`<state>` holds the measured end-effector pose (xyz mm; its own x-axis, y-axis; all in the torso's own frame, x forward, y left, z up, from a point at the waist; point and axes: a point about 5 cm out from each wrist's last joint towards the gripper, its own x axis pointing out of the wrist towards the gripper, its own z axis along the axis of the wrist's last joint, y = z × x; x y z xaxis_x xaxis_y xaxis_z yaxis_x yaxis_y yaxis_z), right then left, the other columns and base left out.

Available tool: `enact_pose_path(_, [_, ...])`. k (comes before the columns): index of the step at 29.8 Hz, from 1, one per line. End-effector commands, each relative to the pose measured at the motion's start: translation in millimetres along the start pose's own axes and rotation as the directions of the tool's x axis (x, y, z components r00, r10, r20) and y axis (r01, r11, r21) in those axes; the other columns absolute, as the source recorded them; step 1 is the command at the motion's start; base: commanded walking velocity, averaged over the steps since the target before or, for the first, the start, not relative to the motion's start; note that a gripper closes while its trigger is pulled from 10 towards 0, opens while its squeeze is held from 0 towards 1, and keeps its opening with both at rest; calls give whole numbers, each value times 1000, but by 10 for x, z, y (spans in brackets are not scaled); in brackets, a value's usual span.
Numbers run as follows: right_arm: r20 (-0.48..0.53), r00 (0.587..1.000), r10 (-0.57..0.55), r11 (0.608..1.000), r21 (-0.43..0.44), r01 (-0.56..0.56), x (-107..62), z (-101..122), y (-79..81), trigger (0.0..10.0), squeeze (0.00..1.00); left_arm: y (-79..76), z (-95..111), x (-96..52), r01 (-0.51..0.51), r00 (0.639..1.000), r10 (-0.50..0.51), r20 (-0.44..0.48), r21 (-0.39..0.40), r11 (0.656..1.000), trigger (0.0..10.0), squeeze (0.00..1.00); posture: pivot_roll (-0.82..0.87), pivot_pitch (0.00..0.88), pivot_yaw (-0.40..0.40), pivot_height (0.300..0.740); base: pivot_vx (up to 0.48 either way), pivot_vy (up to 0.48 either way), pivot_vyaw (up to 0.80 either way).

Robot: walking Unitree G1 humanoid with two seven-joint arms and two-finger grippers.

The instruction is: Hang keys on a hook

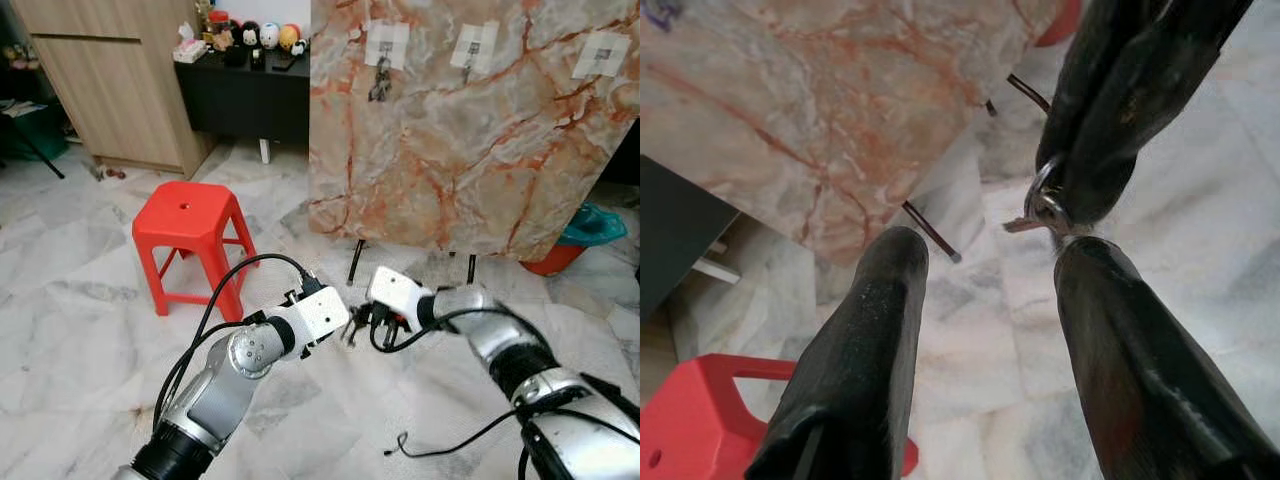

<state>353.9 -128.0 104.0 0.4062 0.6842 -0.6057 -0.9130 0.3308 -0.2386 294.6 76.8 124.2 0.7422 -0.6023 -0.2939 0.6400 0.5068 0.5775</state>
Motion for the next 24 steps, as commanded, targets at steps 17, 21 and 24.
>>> enact_pose_path(17, [83, 990, 111, 979, -179, -95, -143, 499, -81, 0, 0, -126, -154, -45, 80, 994, -51, 101, -309, 948, 10000, 0, -60, 12, -35, 740, 0, 0, 0])
enact_pose_path(21, [92, 988, 124, 977, -182, -106, -126, 536, -56, 0, 0, -130, -159, -46, 100, 991, -64, 118, -330, 939, 10000, 0, -56, 18, -29, 740, 0, 0, 0])
enact_pose_path(24, [92, 987, 132, 976, -185, -114, -116, 550, -35, 0, 0, -119, -163, -54, 111, 990, -76, 122, -321, 940, 10000, 0, -57, 23, -26, 740, 0, 0, 0])
